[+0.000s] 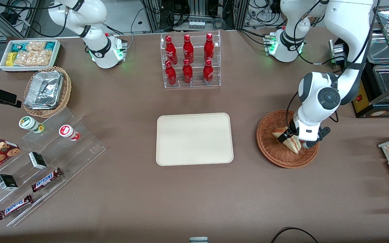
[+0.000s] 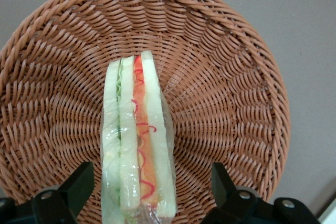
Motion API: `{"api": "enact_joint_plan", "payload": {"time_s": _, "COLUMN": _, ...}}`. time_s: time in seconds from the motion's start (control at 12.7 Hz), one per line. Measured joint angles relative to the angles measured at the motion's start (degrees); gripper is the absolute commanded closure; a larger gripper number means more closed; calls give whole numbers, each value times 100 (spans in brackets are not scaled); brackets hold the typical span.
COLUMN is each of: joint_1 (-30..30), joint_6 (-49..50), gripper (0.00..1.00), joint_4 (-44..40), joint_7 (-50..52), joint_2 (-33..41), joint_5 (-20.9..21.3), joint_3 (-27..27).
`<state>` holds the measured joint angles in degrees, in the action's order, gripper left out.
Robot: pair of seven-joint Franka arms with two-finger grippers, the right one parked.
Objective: Place sandwich from basket to tray
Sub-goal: 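Lower the left gripper and close it on the wrapped sandwich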
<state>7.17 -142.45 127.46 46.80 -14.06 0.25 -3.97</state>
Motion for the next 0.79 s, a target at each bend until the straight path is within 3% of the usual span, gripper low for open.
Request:
{"api": "enact_joint_plan", "payload": {"time_s": 0.08, "joint_1": 0, "joint_6": -12, "gripper": 24, "joint_4": 0, "joint_7": 0, "joint_2": -35, "joint_5": 2, "joint_3": 0}}
{"api": "enact_joint_plan", "payload": {"time_s": 0.24, "joint_1": 1, "joint_6": -28, "gripper": 91, "joint_4": 0, "joint_7": 0, "joint_2": -103, "joint_5": 3, "joint_3": -1}}
{"api": "enact_joint_plan", "payload": {"time_s": 0.32, "joint_1": 1, "joint_6": -30, "gripper": 100, "joint_4": 0, "joint_7": 0, "joint_2": -122, "joint_5": 4, "joint_3": -1}}
{"api": "enact_joint_plan", "payload": {"time_s": 0.79, "joint_1": 2, "joint_6": 544, "gripper": 100, "joint_4": -281, "joint_7": -267, "joint_2": 19, "joint_5": 74, "joint_3": -3}}
